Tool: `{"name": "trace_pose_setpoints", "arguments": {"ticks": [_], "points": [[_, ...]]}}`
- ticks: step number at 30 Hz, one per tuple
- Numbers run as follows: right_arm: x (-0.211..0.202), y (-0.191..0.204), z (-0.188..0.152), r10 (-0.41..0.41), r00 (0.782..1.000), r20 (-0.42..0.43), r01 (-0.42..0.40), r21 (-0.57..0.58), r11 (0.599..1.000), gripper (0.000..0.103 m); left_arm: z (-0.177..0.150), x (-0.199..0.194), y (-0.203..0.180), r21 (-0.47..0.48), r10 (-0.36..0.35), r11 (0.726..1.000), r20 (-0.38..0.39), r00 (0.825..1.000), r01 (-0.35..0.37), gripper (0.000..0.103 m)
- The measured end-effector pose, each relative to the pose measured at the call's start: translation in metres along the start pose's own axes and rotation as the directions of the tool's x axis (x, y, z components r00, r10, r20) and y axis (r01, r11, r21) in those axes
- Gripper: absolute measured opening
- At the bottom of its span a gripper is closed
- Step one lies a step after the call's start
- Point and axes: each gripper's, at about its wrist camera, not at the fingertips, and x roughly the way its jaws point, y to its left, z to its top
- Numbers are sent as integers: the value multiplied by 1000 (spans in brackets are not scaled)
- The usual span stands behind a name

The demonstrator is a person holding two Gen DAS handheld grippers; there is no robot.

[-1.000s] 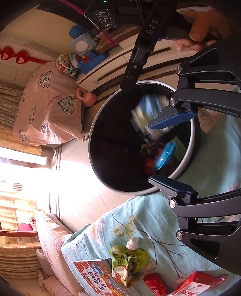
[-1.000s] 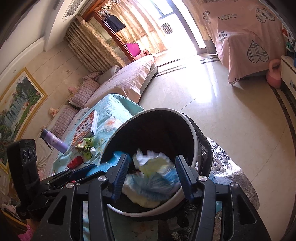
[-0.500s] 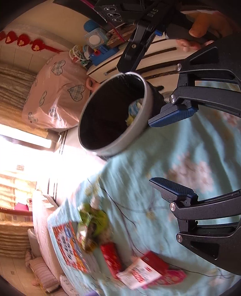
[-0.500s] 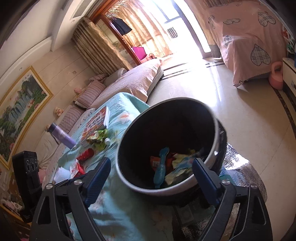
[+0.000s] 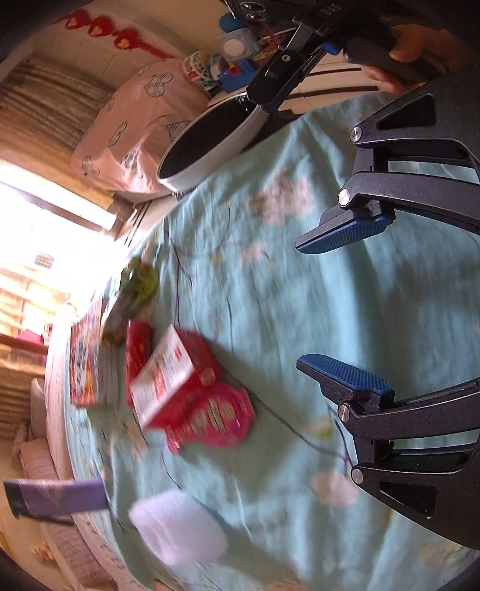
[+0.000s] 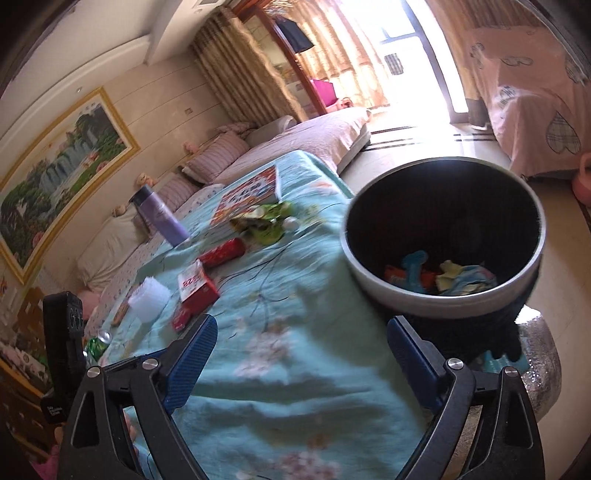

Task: Collect trash
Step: 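Move both open tools back over the remaining trash, then grasp white mesh scrubber with left tool while right tool grasps red printed box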

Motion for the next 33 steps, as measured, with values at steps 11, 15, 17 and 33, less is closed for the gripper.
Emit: {"name": "trace_pose_setpoints", "arguments": {"ticks": [11, 15, 17, 33], "points": [[41, 57, -8, 92, 991, -94, -102, -111, 989, 94, -11, -20, 54, -81, 75, 994, 22, 997, -73, 57], [57, 68, -7, 115, 984, -134, -130, -115, 985, 94, -7, -22, 70, -111, 98, 989, 30, 995, -94, 57], [65, 72, -6, 120, 982, -146, -139, -124, 983, 94, -5, -23, 77, -124, 107, 987, 34, 994, -102, 57], [130, 116, 15, 115, 970, -216, -169, -251, 953, 94, 36, -21, 143, -187, 240, 957, 76, 968, -223, 68]]}}
